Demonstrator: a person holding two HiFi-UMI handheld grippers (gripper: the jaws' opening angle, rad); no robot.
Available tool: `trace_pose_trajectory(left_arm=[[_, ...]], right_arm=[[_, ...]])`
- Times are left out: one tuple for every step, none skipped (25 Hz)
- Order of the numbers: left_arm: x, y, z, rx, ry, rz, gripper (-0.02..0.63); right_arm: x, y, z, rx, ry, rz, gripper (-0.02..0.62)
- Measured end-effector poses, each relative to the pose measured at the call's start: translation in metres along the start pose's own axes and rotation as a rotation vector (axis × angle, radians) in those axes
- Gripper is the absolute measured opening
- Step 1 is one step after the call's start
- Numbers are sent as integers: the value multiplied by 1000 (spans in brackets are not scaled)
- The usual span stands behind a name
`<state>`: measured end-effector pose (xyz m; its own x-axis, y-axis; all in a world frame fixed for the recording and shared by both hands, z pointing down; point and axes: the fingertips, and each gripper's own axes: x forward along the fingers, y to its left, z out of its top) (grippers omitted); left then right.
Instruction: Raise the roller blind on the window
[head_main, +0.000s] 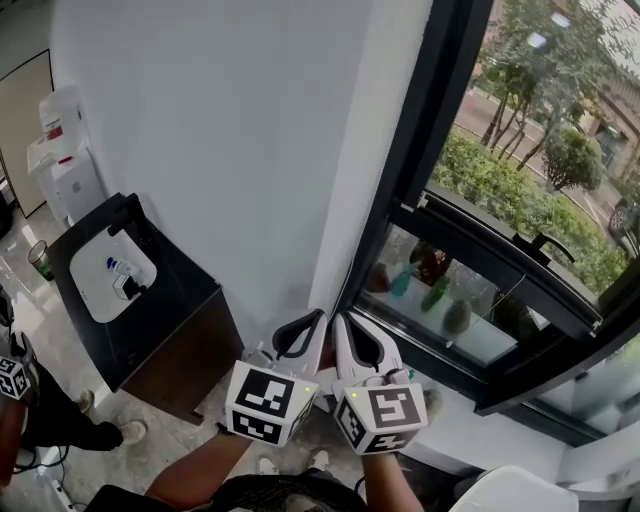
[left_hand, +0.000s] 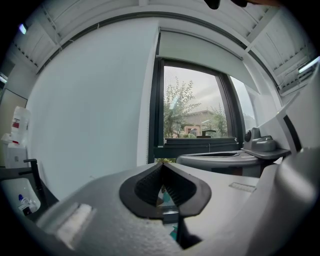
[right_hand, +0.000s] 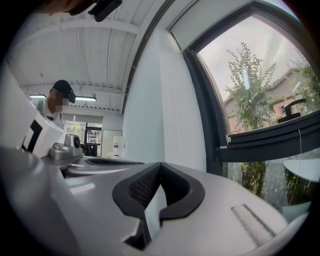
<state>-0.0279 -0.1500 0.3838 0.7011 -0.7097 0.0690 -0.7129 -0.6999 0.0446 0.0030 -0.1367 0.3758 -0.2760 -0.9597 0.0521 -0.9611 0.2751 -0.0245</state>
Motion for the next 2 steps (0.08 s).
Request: trace_pose_trajectory(left_arm=[[0,0,0,1,2,1,3],[-1,0,-1,2,3,1,3]], right_arm=[[-1,0,-1,1,2,0,6],[-1,0,-1,3,4,-1,6]])
